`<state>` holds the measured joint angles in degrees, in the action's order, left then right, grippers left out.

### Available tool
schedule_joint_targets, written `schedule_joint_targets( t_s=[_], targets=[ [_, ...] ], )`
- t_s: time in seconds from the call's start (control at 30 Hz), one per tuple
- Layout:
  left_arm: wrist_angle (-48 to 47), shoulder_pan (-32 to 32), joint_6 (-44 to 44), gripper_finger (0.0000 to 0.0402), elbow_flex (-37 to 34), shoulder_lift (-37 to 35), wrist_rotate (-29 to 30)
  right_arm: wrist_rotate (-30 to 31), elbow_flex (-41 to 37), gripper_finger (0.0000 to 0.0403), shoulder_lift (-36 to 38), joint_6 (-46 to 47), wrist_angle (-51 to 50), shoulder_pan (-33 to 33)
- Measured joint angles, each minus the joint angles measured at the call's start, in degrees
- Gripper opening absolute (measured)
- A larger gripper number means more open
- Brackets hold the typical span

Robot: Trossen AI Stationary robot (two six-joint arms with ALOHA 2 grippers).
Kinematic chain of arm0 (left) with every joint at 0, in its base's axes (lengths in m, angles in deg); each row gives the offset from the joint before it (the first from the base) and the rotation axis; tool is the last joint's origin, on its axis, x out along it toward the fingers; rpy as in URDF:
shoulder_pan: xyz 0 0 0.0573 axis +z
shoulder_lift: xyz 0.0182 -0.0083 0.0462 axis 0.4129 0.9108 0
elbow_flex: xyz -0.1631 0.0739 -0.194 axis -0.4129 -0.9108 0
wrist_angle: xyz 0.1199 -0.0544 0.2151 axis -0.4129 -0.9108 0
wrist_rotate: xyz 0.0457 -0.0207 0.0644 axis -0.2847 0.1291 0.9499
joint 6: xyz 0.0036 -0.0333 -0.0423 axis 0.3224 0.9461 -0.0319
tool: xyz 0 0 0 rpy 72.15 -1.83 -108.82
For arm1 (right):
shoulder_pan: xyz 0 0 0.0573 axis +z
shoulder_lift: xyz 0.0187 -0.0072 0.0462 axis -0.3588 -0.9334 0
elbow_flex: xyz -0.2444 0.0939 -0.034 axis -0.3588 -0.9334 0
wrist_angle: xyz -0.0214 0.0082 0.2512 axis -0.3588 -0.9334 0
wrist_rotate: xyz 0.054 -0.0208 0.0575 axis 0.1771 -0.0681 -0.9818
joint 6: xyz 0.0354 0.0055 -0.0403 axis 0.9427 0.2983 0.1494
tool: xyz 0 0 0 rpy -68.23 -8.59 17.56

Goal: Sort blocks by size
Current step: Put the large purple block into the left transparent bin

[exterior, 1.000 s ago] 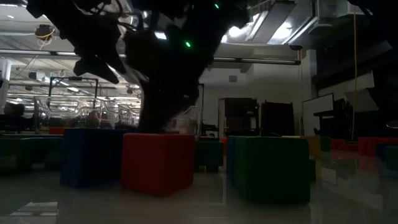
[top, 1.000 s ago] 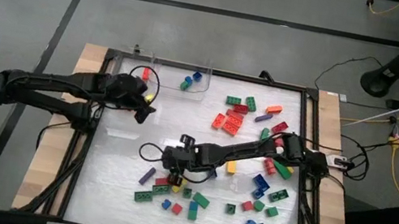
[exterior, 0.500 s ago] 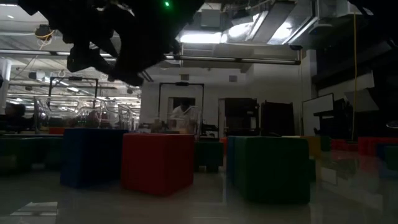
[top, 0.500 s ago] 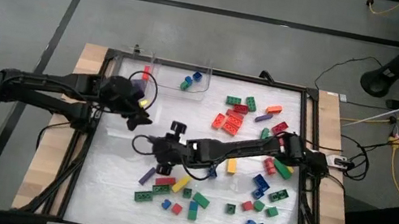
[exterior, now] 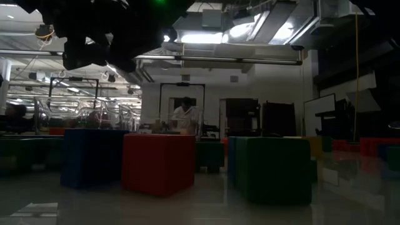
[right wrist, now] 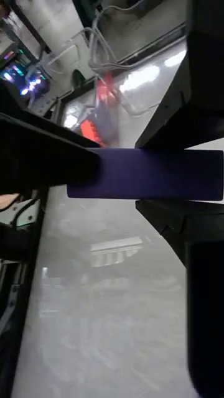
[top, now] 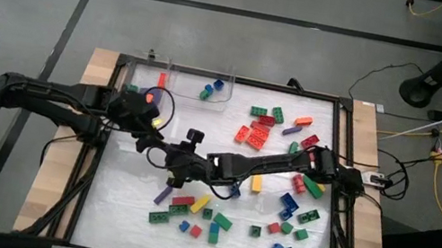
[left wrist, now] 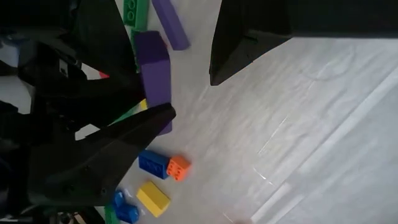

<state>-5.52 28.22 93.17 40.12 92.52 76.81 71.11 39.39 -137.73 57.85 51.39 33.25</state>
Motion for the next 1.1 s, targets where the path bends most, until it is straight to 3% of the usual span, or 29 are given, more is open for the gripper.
schedule_joint_targets(
  t_s=[0.37,0.73,1.0,1.1],
  targets=[
    [0.2,-1.2,1.6,0.0182,0.0,0.0,1.3,0.0,0.0,0.0115,0.0,-1.5,3.1,0.0],
    [0.6,-1.1,2.3,0.0044,0.1,0.0,1.5,0.4,0.0,0.0115,0.0,-1.7,3.0,-0.8],
    [0.2,-1.1,2.5,0.0043,0.1,0.0,1.7,-0.2,0.0,0.0117,0.0,-1.4,3.0,-1.5],
    [0.2,-1.2,2.2,0.0044,0.1,0.0,2.2,-0.3,0.0,0.0134,0.0,-1.2,3.1,-1.5]
  ],
)
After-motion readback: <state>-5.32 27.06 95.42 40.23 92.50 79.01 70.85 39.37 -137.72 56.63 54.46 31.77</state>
